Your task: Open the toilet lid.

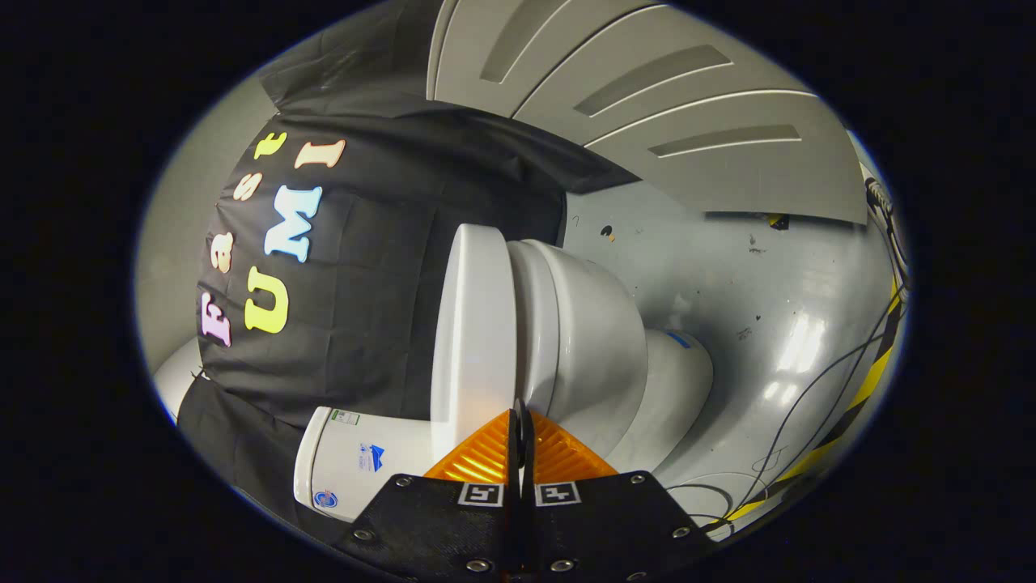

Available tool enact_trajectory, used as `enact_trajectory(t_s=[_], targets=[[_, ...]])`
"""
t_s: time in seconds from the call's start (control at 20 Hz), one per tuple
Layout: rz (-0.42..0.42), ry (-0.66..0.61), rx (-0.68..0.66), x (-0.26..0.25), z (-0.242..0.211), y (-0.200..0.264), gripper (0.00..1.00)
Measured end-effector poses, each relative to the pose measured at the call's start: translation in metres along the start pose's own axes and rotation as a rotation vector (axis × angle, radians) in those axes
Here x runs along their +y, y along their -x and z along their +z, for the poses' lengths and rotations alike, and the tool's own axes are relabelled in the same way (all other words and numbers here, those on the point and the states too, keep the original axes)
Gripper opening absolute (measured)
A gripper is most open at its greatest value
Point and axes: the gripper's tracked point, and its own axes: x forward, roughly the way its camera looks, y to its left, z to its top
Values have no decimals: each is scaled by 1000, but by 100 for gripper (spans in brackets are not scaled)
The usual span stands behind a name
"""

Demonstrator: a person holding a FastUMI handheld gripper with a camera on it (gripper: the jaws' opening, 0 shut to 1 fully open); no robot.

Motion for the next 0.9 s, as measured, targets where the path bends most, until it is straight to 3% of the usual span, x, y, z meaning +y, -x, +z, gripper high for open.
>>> enact_trajectory(t_s=[0.9], targets=[[-75,384,-61,41,7,19,0]])
